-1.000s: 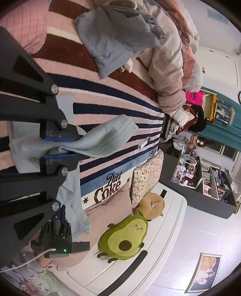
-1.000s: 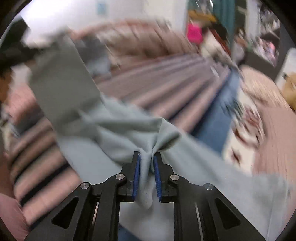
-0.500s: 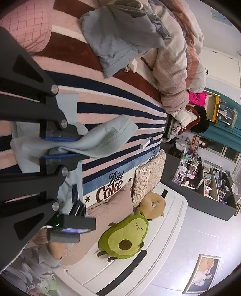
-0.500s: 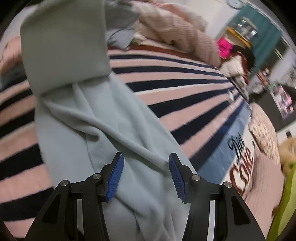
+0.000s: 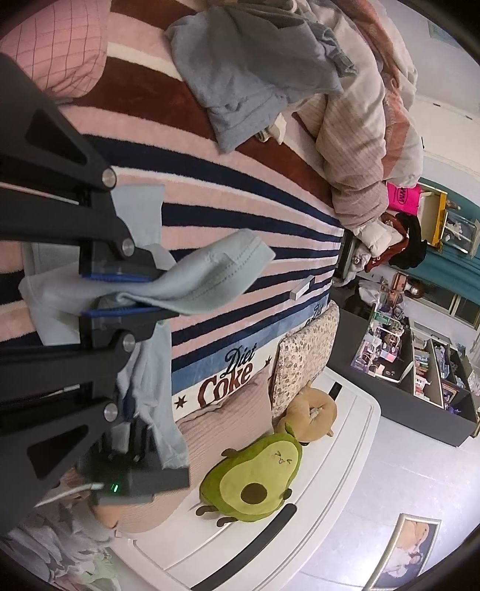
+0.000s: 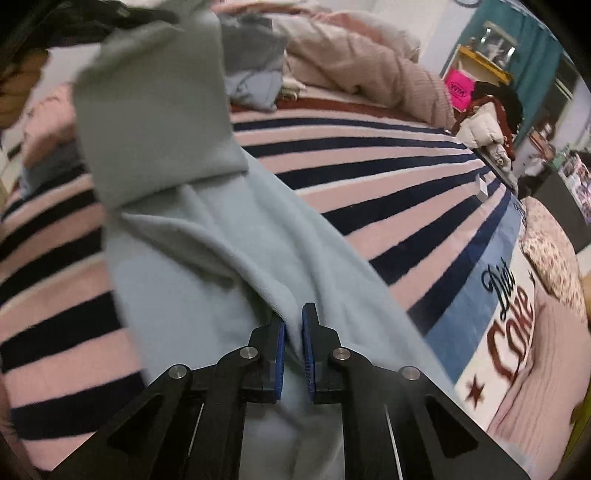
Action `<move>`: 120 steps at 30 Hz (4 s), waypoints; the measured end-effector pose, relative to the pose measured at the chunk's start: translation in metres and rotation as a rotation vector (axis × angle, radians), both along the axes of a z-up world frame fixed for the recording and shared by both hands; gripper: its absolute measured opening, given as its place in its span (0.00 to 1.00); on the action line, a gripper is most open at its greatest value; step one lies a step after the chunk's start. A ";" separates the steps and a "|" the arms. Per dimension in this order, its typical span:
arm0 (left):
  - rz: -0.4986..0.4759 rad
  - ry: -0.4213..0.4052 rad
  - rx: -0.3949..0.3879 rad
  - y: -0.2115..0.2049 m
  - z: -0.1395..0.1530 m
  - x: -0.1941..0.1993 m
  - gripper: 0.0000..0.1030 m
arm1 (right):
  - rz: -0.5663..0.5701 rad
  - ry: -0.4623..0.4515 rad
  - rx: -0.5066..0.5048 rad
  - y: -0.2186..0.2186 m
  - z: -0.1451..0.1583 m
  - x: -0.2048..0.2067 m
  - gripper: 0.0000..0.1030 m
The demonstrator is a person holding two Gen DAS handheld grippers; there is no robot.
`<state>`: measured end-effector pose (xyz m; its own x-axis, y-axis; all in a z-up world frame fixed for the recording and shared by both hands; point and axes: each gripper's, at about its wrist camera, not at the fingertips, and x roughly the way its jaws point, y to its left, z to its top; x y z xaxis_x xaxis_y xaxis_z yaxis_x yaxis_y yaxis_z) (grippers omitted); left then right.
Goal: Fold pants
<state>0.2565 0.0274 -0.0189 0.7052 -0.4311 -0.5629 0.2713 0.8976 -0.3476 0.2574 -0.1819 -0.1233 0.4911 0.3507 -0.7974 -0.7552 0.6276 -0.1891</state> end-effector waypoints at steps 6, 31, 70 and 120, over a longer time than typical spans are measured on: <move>-0.018 -0.007 -0.006 -0.006 0.002 -0.003 0.08 | -0.019 0.114 0.066 -0.019 -0.005 -0.045 0.03; -0.029 0.006 -0.002 -0.004 -0.003 0.000 0.08 | -0.461 0.332 0.363 -0.085 -0.002 0.016 0.05; -0.038 0.022 0.014 -0.010 -0.007 -0.006 0.08 | -0.295 0.139 0.258 -0.082 0.002 -0.038 0.35; -0.386 0.171 0.074 -0.185 -0.049 0.037 0.62 | -0.723 -0.039 0.259 -0.179 0.044 -0.084 0.51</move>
